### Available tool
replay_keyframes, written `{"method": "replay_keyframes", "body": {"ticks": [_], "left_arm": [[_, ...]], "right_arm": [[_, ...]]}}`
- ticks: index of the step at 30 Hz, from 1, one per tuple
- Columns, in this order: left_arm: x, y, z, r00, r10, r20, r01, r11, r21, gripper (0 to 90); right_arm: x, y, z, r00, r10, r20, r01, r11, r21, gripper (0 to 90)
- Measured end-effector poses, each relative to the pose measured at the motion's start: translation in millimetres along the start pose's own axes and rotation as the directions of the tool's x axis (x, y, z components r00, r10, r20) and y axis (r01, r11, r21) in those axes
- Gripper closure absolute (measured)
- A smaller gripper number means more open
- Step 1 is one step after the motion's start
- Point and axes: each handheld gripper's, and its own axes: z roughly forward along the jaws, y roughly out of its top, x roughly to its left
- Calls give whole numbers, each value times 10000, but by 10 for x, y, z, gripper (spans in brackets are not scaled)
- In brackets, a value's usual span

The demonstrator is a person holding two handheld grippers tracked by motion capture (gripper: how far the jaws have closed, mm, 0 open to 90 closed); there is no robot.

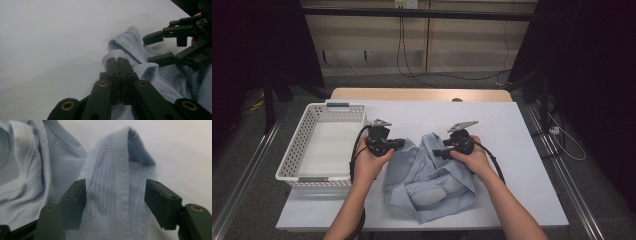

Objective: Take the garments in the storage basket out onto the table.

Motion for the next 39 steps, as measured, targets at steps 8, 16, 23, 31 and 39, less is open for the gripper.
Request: {"method": "replay_keyframes", "body": {"ticks": [8, 16, 23, 31, 39], "left_arm": [[9, -15, 19, 10000, 8, -26, -8, 10000, 84, 874], [4, -27, 25, 10000, -16, -72, 17, 10000, 68, 859], [22, -37, 20, 9999, 49, -95, -49, 10000, 32, 790], [32, -55, 79, 9996, 168, -229, -173, 9996, -243, 499], [44, -81, 178, 9992, 319, -245, -324, 9993, -172, 425]], "right_arm": [[81, -52, 29, 9922, -597, 1096, 592, 9982, 76, 675], [76, -70, 19, 9986, -265, 464, 263, 9996, 47, 861], [-15, -145, -159, 9974, 566, 451, -552, 9980, -311, 863], [-85, -266, -351, 9945, 767, 720, -758, 9970, -153, 864], [-122, -357, -380, 9931, 977, 652, -952, 9946, -411, 830]]}}
